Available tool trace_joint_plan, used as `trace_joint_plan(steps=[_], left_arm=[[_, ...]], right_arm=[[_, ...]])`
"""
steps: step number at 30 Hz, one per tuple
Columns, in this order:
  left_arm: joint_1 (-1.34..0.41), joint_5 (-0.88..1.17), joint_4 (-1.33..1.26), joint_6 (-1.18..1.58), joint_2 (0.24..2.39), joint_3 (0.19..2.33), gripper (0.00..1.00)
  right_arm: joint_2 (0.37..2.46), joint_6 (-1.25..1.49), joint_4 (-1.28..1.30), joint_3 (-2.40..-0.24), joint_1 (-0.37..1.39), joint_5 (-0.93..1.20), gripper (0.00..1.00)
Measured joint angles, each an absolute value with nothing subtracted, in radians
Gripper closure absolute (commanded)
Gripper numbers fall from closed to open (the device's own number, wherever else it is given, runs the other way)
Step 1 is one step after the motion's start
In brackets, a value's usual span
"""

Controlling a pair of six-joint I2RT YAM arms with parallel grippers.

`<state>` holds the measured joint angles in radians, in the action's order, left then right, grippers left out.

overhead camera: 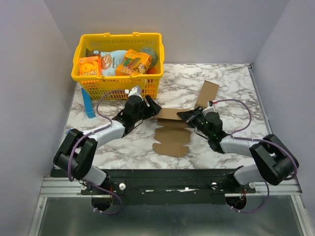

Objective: Fold the paper box

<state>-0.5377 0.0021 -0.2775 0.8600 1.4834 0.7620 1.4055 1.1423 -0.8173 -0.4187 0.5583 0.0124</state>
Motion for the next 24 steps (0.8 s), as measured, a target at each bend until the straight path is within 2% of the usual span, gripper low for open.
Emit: trace_joint_plan(steps=[6, 9, 11, 13, 24], left_arm=[[-0.538, 0.004, -0.343, 0.857, 1.511, 0.765, 0.22], [-0.538, 0.004, -0.361, 0.848, 1.534, 0.789, 0.29], [-0.538, 0.009, -0.375, 0.838, 1.551, 0.805, 0.41], [-0.538, 0.014, -0.385, 0.826, 1.556, 0.81, 0.44], [-0.539, 0.01, -0.448, 0.791, 1.481, 0.669, 0.45]], right_arm=[[1.383, 1.133, -0.775, -0.418, 0.555, 0.012, 0.84], [1.367, 1.128, -0.755, -0.416, 0.555, 0.007, 0.84], [1.358, 1.124, -0.746, -0.414, 0.555, 0.0, 0.84], [1.348, 1.124, -0.732, -0.412, 0.554, -0.007, 0.84], [1.334, 1.121, -0.679, -0.412, 0.548, -0.014, 0.84]])
